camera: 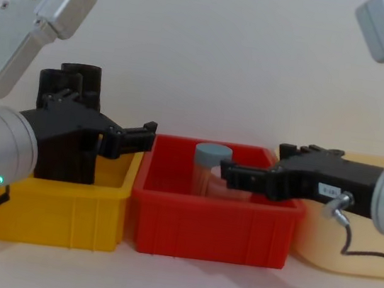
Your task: Pick up the garbage bag with the one hand and transfer it to the other hand.
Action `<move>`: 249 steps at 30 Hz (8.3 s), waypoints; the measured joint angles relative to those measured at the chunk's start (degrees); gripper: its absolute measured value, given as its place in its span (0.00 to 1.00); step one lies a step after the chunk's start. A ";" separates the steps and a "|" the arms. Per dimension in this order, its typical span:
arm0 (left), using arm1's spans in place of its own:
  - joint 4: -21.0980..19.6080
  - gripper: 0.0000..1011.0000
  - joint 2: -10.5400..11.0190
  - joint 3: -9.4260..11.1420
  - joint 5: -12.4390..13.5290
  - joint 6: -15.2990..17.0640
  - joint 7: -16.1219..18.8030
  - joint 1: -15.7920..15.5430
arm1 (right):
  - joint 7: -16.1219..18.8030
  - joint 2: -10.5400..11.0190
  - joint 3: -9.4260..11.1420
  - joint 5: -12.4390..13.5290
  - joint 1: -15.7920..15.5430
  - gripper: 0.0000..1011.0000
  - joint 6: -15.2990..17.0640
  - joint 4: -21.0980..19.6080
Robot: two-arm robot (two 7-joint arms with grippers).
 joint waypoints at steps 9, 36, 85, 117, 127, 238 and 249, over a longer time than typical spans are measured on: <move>0.00 0.99 0.00 0.00 0.00 0.00 0.00 0.00 | 0.44 -2.14 -0.81 -0.91 3.27 0.99 1.14 3.90; 0.00 0.99 0.00 0.00 0.00 0.00 0.00 0.00 | 0.85 -6.82 -1.44 -2.68 8.65 0.99 2.77 13.46; 0.00 0.99 0.00 0.00 0.00 0.00 0.00 0.00 | -1.48 -7.37 6.26 -1.28 9.93 0.66 -1.45 7.48; 0.00 0.99 0.00 0.00 0.00 0.00 0.00 0.00 | -5.75 -4.87 10.72 -4.87 10.18 0.68 3.17 12.98; 0.00 0.99 0.00 0.00 0.00 0.00 0.00 0.00 | -5.99 -4.91 9.44 -6.60 10.57 0.95 3.93 16.23; 3.27 0.99 -0.82 -12.58 -11.84 16.93 -7.29 -4.40 | -5.37 -5.29 13.84 -3.98 5.94 0.99 3.44 10.09; 9.08 0.99 -1.37 -11.59 -14.69 17.72 -13.39 -8.51 | -5.38 -5.29 13.85 -3.98 5.94 0.99 3.44 10.10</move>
